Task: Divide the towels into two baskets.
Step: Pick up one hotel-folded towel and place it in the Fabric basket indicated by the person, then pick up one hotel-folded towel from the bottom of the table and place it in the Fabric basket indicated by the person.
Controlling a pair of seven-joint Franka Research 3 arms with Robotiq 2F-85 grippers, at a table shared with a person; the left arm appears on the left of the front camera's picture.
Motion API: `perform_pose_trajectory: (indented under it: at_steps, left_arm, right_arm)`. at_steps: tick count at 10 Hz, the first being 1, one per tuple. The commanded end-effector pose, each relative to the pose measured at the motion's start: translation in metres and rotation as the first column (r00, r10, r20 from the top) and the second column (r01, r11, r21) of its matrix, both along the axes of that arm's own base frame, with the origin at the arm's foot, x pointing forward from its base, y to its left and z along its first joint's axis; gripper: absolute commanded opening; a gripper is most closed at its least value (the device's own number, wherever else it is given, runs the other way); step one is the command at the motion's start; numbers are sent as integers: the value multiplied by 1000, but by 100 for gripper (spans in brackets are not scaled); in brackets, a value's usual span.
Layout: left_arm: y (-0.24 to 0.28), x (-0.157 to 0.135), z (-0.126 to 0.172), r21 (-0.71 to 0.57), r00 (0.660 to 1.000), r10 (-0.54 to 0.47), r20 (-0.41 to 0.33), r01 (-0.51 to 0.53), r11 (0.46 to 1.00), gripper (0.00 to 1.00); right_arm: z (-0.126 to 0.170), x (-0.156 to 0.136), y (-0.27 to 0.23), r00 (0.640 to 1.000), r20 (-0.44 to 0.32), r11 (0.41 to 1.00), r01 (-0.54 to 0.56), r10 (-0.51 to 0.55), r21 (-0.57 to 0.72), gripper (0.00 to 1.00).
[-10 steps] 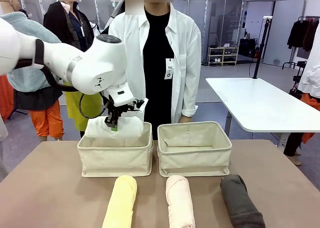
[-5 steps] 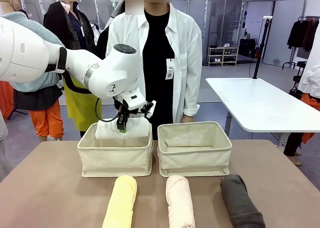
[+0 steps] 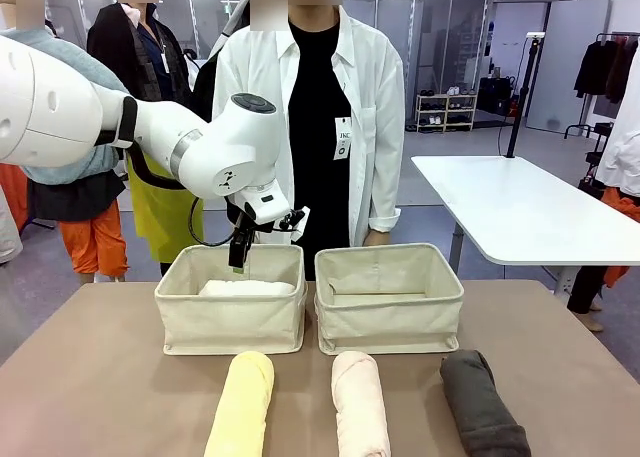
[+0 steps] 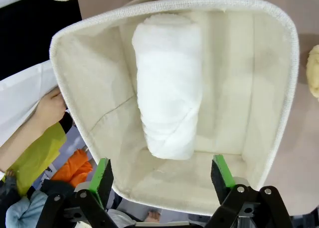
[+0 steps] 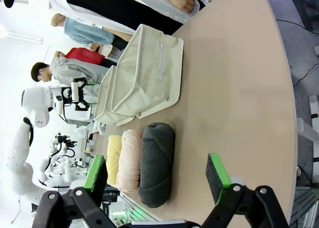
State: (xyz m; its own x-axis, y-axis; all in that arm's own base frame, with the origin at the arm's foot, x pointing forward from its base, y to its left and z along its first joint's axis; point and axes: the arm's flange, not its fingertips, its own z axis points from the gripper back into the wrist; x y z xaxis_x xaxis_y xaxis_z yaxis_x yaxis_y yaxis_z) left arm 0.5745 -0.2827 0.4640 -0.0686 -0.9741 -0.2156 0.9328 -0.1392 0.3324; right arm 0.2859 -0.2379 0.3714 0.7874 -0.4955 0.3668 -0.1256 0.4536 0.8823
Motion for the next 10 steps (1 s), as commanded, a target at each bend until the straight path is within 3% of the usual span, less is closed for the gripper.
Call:
perform_pose_trajectory:
  at_steps: [1,2,3,10]
  left_arm:
    - [22,-30,7,-25,997,65,30,-64,998,100]
    - [51,-58,-1,-8,965,206,160,-207,978,100]
    - [4,-6,6,-4,1000,17,9,-17,1000,100]
    - [4,-6,6,-4,1000,17,9,-17,1000,100]
  right_arm:
    - [1,-1,0,1000,19,1000,3,-3,8,100]
    - [1,-1,0,1000,19,1000,3,-3,8,100]
    - [1,-1,0,1000,19,1000,3,-3,8,100]
    - [1,-1,0,1000,19,1000,3,-3,8,100]
